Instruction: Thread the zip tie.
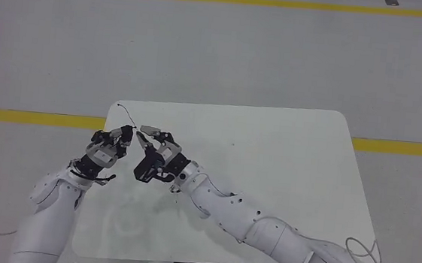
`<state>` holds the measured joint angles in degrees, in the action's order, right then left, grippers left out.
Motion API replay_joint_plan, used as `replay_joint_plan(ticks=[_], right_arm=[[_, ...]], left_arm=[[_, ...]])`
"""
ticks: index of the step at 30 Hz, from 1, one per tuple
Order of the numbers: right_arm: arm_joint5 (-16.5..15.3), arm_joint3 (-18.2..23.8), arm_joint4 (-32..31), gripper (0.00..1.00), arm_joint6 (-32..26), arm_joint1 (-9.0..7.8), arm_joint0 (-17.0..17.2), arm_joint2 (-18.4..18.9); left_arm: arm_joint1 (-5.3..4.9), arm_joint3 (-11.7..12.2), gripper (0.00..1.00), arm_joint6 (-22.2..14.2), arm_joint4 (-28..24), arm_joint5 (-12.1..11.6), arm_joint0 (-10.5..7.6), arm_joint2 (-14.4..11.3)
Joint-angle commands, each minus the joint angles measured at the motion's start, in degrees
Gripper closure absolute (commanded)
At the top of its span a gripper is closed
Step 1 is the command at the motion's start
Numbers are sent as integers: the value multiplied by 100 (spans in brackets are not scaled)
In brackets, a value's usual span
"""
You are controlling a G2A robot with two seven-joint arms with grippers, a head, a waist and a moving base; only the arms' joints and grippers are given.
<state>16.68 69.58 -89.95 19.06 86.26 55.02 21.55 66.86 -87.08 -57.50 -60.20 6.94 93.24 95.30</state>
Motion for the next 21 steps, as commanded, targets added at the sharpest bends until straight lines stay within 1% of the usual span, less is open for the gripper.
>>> replay_joint_plan(ticks=[1,7,8,9,10,16,21], right_arm=[[-15,-15,0,83,1,18,-4,5],[-39,-59,0,85,10,64,-28,13],[-43,-67,0,87,9,70,-31,13],[-46,-76,0,92,9,76,-34,14],[-50,-89,0,100,6,83,-37,14],[-42,-267,0,100,-90,100,-46,-34],[-124,-535,0,100,-366,110,88,36]], left_arm=[[0,0,100,0,0,0,0,0],[0,0,100,0,0,0,0,0],[0,0,100,0,0,0,0,0],[0,0,100,0,0,0,0,0],[0,0,100,0,0,0,0,0],[0,0,100,0,0,0,0,0],[0,0,100,0,0,0,0,0]])
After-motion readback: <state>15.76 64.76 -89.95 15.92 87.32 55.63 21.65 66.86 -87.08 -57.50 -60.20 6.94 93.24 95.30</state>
